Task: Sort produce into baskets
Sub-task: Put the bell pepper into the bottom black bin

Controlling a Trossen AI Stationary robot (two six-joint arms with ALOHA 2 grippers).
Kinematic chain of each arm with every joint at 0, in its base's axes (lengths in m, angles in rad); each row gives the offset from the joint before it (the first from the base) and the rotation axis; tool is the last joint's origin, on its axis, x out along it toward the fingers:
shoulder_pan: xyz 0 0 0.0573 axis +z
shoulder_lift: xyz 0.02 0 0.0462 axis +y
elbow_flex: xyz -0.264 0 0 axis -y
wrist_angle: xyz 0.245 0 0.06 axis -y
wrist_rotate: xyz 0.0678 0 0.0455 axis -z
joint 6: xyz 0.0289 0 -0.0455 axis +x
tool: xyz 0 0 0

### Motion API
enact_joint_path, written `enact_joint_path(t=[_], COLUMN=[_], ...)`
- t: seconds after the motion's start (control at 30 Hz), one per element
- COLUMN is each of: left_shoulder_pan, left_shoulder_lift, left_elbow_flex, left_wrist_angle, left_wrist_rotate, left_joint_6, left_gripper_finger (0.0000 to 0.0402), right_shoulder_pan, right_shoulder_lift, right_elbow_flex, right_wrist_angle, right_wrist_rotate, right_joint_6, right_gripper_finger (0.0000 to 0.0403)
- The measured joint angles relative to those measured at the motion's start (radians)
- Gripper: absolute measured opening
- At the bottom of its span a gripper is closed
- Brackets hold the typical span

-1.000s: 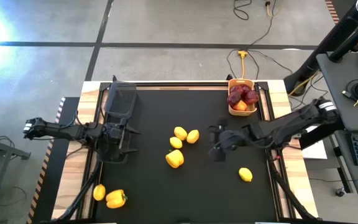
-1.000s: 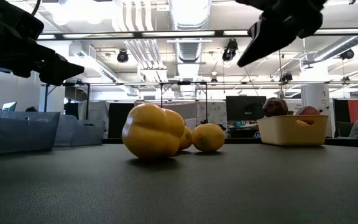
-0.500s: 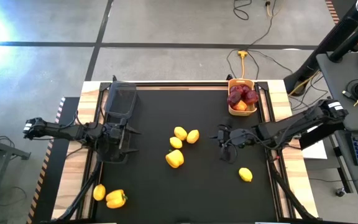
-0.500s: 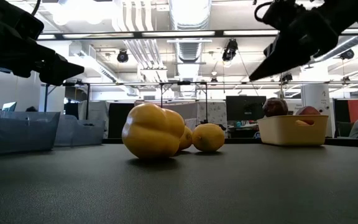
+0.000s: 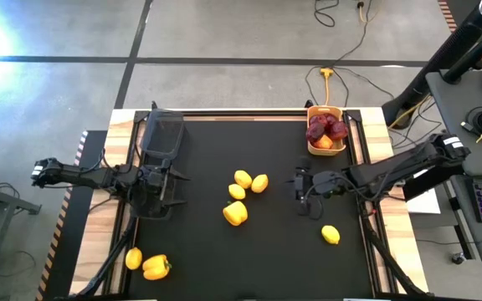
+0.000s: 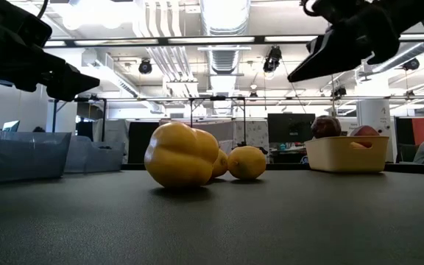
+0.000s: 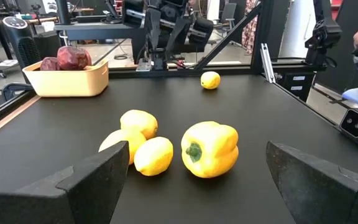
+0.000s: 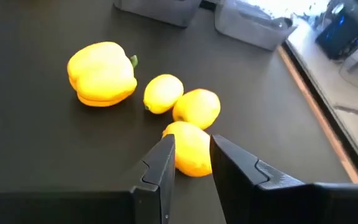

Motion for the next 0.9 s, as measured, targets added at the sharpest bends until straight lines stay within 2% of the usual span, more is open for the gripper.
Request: enact_joint_path(t=[0.2, 0.27, 0.43, 0.57, 0.73, 0.83, 0.9], left_shoulder_pan=[0.000, 0.000, 0.000, 0.000, 0.000, -0.001, 0.000], left_shoulder_lift=[0.000, 0.005, 0.025, 0.068, 0.198, 0.311, 0.385], left_elbow_flex=[0.000, 0.000, 0.000, -0.003, -0.007, -0.006, -0.006], left_wrist_angle=[0.018, 0.103, 0.365, 0.535, 0.688, 0.844, 0.968], left_wrist_rotate=[-0.005, -0.030, -0.022, 0.000, 0.064, 0.148, 0.165], left_joint_6=[0.040, 0.108, 0.048, 0.024, -0.053, -0.002, 0.027], left_gripper_finger=[0.0359, 0.0359, 0.0359, 0.0359, 0.0359, 0.0359, 0.0359], right_shoulder_pan=[-0.005, -0.005, -0.005, -0.005, -0.005, -0.009, -0.011], right_shoulder_lift=[-0.127, -0.177, -0.317, -0.411, -0.488, -0.505, -0.508], right_elbow_flex=[-0.090, -0.114, -0.165, -0.199, -0.275, -0.306, -0.310], right_wrist_angle=[0.003, 0.020, 0.022, 0.028, 0.119, 0.219, 0.309], right_wrist_rotate=[0.000, 0.000, 0.001, 0.007, 0.008, 0.008, 0.008], right_joint_6=[0.044, 0.085, 0.158, 0.154, 0.104, 0.025, 0.003], right_gripper_finger=[0.0071, 0.0064, 0.0055, 0.0052, 0.0052, 0.0052, 0.0052])
